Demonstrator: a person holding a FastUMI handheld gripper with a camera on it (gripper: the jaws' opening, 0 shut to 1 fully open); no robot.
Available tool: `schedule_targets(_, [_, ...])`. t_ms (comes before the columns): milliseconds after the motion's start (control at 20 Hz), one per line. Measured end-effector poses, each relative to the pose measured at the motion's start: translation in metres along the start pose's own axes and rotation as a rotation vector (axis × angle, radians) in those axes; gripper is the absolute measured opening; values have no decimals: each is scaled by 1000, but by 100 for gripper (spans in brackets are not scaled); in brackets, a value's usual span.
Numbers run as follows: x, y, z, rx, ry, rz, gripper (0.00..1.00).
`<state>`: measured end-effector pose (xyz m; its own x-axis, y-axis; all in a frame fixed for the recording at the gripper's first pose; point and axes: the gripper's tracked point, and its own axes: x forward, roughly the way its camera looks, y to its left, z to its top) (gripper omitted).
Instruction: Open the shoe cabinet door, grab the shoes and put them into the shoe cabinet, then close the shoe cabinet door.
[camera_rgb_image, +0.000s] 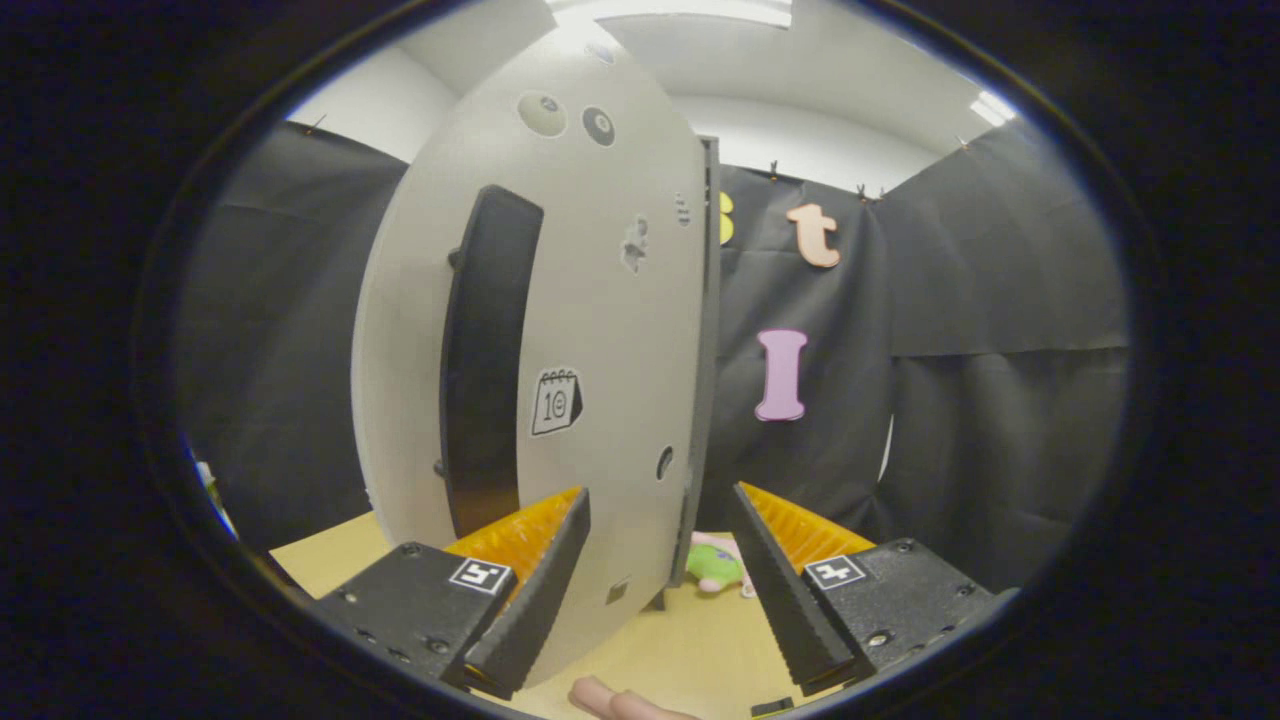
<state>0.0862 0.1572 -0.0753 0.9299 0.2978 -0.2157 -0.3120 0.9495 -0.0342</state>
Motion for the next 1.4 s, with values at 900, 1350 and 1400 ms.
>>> schedule_targets(900, [-47,62,-44,81,-40,-66,98])
schedule_targets(1350, [-74,53,-73,99,-66,-70,99])
schedule_targets(1400, [-76,46,-74,107,-73,-87,99])
